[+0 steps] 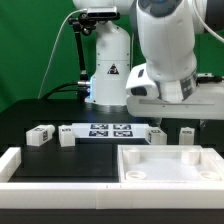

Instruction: Assemble one leg

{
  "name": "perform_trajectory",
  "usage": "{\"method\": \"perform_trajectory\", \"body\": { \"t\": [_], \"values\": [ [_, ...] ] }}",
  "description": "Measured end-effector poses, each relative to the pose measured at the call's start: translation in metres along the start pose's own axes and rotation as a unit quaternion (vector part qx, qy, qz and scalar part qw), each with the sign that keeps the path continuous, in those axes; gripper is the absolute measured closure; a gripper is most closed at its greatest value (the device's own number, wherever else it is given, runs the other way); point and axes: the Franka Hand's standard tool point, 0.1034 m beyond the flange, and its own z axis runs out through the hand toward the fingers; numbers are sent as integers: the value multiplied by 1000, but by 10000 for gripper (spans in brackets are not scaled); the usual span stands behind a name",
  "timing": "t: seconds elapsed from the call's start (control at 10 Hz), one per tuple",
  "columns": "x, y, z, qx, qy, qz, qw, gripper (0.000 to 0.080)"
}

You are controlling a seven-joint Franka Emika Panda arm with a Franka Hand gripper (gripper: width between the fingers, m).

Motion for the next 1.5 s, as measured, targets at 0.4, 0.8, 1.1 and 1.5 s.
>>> {"method": "perform_trajectory", "body": {
  "t": [0.4,0.8,1.1,1.5],
  "values": [
    [-4,-4,14,-15,-113,-3,993,151],
    [-9,2,37,-19,-111,-1,994,151],
    [-17,2,48,-24,-115,-6,993,151],
    [-18,-1,56,-28,-113,-8,993,151]
  ]
}}
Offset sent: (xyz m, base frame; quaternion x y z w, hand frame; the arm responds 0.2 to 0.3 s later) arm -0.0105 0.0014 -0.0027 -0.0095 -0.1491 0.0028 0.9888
